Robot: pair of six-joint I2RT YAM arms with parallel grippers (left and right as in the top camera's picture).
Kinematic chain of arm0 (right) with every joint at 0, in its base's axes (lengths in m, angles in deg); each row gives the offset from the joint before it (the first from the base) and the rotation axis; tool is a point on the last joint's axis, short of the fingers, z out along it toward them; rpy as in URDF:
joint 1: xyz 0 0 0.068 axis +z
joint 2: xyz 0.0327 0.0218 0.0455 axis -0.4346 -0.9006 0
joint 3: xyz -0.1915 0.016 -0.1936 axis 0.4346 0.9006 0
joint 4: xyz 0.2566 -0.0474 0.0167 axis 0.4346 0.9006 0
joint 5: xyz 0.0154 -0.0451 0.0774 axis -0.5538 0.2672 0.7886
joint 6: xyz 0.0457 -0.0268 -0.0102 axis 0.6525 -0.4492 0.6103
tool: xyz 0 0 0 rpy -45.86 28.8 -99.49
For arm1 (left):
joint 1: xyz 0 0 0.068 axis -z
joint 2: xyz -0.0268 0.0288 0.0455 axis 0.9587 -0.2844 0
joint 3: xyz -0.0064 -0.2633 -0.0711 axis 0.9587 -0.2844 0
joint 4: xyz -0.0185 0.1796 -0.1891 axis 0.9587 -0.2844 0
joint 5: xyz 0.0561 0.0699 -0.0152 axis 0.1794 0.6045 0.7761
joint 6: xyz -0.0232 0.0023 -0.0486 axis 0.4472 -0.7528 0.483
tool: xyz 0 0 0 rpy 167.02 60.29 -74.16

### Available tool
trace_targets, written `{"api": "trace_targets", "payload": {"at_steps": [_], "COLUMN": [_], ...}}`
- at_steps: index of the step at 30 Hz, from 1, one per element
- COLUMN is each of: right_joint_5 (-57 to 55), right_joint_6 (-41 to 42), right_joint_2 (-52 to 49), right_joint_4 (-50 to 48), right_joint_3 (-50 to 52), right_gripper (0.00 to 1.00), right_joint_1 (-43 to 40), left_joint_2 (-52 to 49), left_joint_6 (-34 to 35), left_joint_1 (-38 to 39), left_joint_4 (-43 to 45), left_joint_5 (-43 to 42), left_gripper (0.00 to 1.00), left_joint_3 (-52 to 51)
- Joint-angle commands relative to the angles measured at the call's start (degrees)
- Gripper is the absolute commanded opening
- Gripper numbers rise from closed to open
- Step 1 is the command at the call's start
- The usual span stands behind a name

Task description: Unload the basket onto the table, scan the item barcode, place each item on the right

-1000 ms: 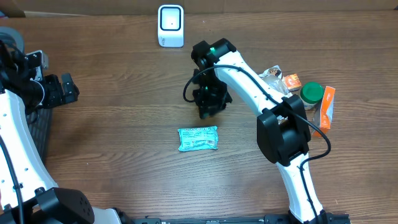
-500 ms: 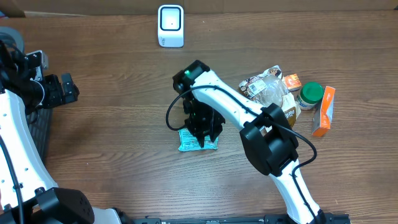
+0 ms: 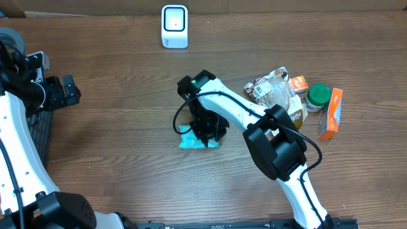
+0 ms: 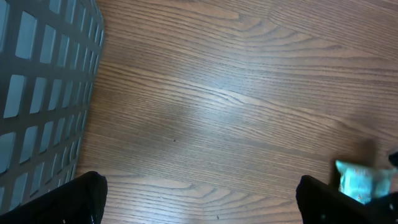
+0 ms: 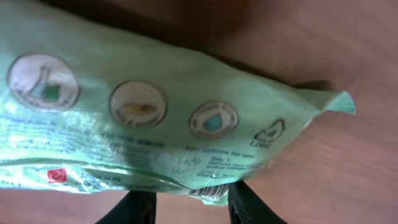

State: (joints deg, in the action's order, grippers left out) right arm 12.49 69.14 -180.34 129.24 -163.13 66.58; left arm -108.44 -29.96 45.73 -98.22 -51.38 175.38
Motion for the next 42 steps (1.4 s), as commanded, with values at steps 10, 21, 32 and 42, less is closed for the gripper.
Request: {"api": "trace_targets", "payload": {"at_steps": [10,21,32,42], "right_joint_5": [-7.41,-5.68,9.99,10.34], "right_joint_6": [-33.16,-48.48,-4.42,27.19], "right_joint_2": [1.7,1.7,3.28,-3.04], "right_joint_4": [-19.3,-39.74,-41.99,-47.25], "right_joint_3": [0.17,0.13,-6.56,-4.83], "right_gripper": [0.35,0.38,0.21,0.08], "right_joint_1": [-0.39,-0.39,-0.26,4.2], "left_joint_2": [0.31,0.31,0.31,0.31], "left_joint_6": [-1.51,-1.49,-1.51,-1.51], "left_joint_1": [0.39,0.39,0.39,0.39], "left_joint_4": [0.09,0.09,0.09,0.09], "left_joint_5": [-0.46,-0.46,-0.46,-0.46], "left_gripper": [0.99,1.0,0.99,1.0], "left_joint_3": [-0.04,-0.04,-0.04,-0.04]}}
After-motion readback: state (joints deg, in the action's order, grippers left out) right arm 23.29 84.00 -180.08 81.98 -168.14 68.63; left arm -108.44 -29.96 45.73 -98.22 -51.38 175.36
